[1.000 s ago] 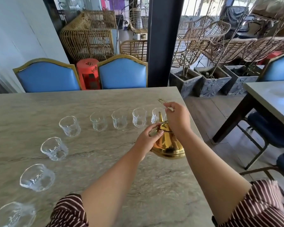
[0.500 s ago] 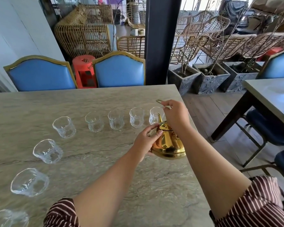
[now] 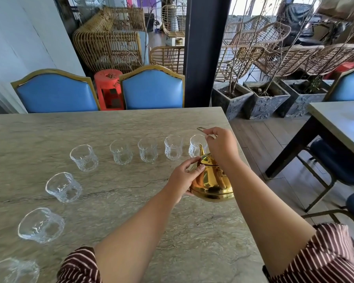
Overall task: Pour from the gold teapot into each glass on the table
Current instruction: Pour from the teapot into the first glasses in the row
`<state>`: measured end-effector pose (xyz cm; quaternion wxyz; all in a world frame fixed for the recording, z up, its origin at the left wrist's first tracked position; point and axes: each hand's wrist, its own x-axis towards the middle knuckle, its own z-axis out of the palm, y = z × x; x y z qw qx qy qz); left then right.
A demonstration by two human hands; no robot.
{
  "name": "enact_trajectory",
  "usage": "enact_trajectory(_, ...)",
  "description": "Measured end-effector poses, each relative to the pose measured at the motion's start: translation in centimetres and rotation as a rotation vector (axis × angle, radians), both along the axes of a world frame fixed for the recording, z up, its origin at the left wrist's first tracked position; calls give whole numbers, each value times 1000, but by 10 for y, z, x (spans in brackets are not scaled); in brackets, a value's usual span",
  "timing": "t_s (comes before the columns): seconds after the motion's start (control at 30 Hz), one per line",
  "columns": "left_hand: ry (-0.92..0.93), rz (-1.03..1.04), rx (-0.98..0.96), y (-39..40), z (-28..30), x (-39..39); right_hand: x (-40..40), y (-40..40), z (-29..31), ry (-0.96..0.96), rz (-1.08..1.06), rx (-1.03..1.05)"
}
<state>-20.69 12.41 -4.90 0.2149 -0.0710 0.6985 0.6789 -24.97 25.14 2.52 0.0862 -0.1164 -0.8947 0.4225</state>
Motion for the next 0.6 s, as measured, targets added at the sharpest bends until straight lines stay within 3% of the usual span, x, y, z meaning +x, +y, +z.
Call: enact_trajectory(0.6,-11,-1,-16,1,0,1,-1,0,3,-25,10,5)
